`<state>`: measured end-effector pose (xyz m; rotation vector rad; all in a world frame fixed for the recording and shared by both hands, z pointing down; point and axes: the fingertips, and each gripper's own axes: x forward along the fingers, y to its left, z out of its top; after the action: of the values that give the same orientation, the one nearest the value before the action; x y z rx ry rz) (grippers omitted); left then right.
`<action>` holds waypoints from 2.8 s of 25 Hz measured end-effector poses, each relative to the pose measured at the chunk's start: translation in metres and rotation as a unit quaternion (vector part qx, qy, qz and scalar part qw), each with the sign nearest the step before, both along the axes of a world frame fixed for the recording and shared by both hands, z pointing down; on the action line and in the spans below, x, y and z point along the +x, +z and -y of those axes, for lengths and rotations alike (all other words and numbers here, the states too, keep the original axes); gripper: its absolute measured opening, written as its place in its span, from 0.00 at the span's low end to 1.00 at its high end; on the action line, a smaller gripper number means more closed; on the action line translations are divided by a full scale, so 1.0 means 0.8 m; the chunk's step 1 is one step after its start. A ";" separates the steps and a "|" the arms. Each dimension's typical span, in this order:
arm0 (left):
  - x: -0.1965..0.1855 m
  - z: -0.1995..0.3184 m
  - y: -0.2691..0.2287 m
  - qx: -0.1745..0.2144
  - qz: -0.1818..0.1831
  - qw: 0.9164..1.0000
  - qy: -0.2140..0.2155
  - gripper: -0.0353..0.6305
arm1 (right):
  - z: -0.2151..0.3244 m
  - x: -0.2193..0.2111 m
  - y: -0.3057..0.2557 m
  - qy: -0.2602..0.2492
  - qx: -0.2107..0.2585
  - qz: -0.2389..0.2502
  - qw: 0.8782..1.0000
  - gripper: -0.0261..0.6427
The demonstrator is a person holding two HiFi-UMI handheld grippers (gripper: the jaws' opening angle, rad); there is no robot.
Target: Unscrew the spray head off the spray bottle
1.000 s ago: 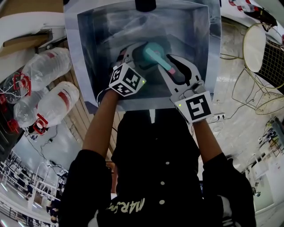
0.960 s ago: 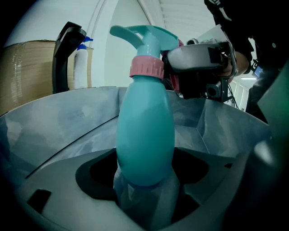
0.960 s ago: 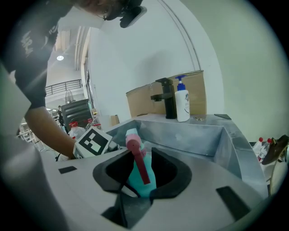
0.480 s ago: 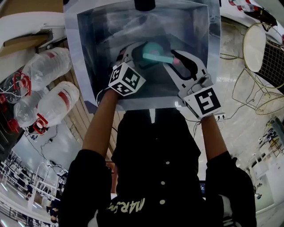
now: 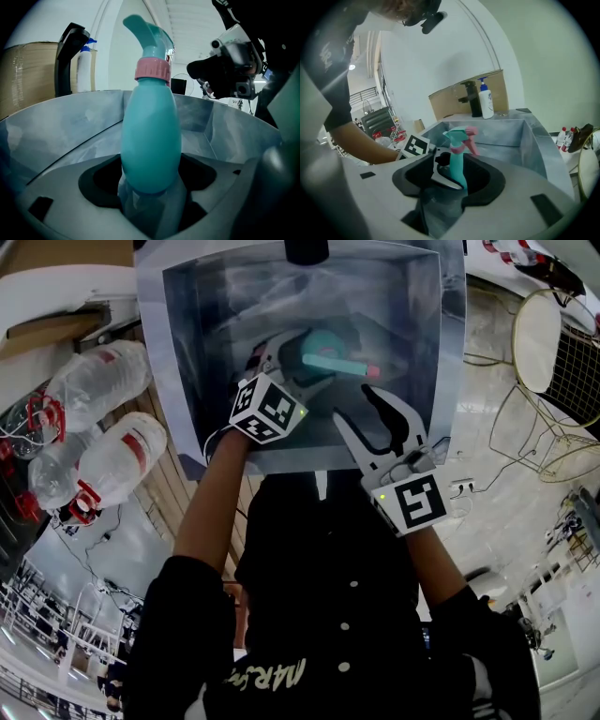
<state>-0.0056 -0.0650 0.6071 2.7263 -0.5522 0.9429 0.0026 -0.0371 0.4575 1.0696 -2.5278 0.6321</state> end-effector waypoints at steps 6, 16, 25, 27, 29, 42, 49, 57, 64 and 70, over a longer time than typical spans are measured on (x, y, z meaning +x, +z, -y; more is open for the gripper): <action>0.001 0.001 -0.001 0.001 0.001 1.000 0.000 0.64 | 0.018 -0.040 0.015 -0.002 -0.020 -0.019 1.000 0.39; 0.001 0.000 0.000 0.000 0.001 1.000 0.004 0.64 | 0.041 -0.043 0.023 0.012 -0.018 -0.043 0.999 0.44; 0.001 0.000 0.000 0.000 0.004 1.000 0.004 0.64 | 0.057 -0.054 0.028 -0.002 0.000 -0.069 0.998 0.44; 0.001 0.000 0.000 -0.001 0.004 1.000 0.004 0.64 | 0.061 -0.055 0.030 -0.007 0.006 -0.079 0.997 0.42; 0.001 0.000 0.000 -0.001 0.004 1.000 0.004 0.64 | 0.065 -0.055 0.032 -0.015 0.016 -0.092 0.996 0.38; 0.001 -0.002 0.002 0.001 0.003 1.000 0.009 0.64 | 0.064 -0.057 0.037 -0.146 0.080 -0.057 0.984 0.28; 0.002 0.000 0.001 0.002 0.003 1.000 0.011 0.64 | 0.056 -0.054 0.037 -0.270 0.097 -0.028 0.957 0.28; 0.001 0.001 0.000 -0.002 0.004 1.000 0.009 0.64 | 0.055 -0.052 0.024 -0.282 0.107 -0.021 0.953 0.28; 0.001 0.000 -0.001 -0.005 0.006 1.000 0.008 0.64 | 0.066 -0.043 -0.042 -0.213 0.111 0.057 0.969 0.28; 0.002 0.000 0.000 -0.007 0.011 1.000 0.005 0.64 | 0.067 -0.025 -0.092 -0.189 0.109 0.082 0.972 0.28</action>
<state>-0.0043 -0.0649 0.6074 2.7118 -0.5345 0.9770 -0.0176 -0.0904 0.3838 0.5844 -2.8897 0.3556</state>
